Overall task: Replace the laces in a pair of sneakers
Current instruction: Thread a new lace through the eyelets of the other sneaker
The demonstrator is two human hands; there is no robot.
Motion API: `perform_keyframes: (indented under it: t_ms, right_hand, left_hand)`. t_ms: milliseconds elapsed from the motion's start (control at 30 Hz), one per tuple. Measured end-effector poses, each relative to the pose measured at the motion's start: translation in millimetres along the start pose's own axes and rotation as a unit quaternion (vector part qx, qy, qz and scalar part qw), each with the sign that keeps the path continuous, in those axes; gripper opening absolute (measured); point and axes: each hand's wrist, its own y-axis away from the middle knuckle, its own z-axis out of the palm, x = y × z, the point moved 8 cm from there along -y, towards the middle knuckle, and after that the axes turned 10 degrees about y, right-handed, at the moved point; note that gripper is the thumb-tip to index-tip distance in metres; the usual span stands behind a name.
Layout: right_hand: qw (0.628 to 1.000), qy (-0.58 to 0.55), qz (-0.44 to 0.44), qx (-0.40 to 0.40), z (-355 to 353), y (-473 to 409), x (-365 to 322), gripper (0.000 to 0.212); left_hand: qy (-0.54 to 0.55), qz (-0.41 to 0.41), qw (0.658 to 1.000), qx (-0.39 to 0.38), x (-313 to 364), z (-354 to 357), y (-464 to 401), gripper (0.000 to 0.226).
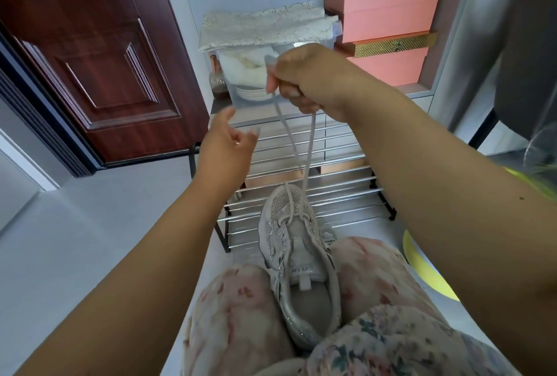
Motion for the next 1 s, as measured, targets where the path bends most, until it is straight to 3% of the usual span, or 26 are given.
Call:
perform_keyframes:
  t_ms: [67, 100, 167, 200, 367, 500, 700, 867, 1000]
  right_hand:
    - [0.997, 0.047, -0.018, -0.057, 13, 9, -7, 0.034]
    - [0.994, 0.067, -0.028, -0.079, 18, 15, -11, 0.035]
    - [0.991, 0.086, -0.05, -0.091, 21, 24, -21, 0.035]
    - [0.992, 0.086, -0.061, -0.076, 18, 27, -25, 0.033]
    - [0.995, -0.01, -0.082, 0.06, -12, 31, -29, 0.036]
    - [0.991, -0.064, -0.06, 0.103, -23, 34, -16, 0.04]
    - [0.991, -0.062, -0.03, 0.117, -16, 28, 6, 0.035]
    - [0.992, 0.091, 0.014, 0.082, 7, 20, 34, 0.03]
    - [0.944, 0.308, 0.013, 0.117, 13, 26, 53, 0.035]
  left_hand:
    - [0.002, 0.064, 0.997, -0.029, 25, 1, 2, 0.053]
    - [-0.007, 0.082, 0.995, -0.048, 30, 4, 3, 0.042]
    - [-0.035, 0.089, 0.993, -0.063, 30, 9, 7, 0.018]
    - [-0.041, 0.08, 0.994, -0.068, 23, 12, 9, 0.022]
    - [-0.029, -0.049, 0.992, -0.111, -32, 12, 31, 0.021]
    - [0.023, -0.126, 0.984, -0.12, -73, 7, 52, 0.017]
    - [0.209, -0.192, 0.955, -0.085, -88, 7, 82, 0.008]
    - [0.276, -0.206, 0.937, -0.057, -95, 9, 101, 0.009]
    - [0.289, -0.214, 0.933, -0.028, -102, 9, 110, 0.01]
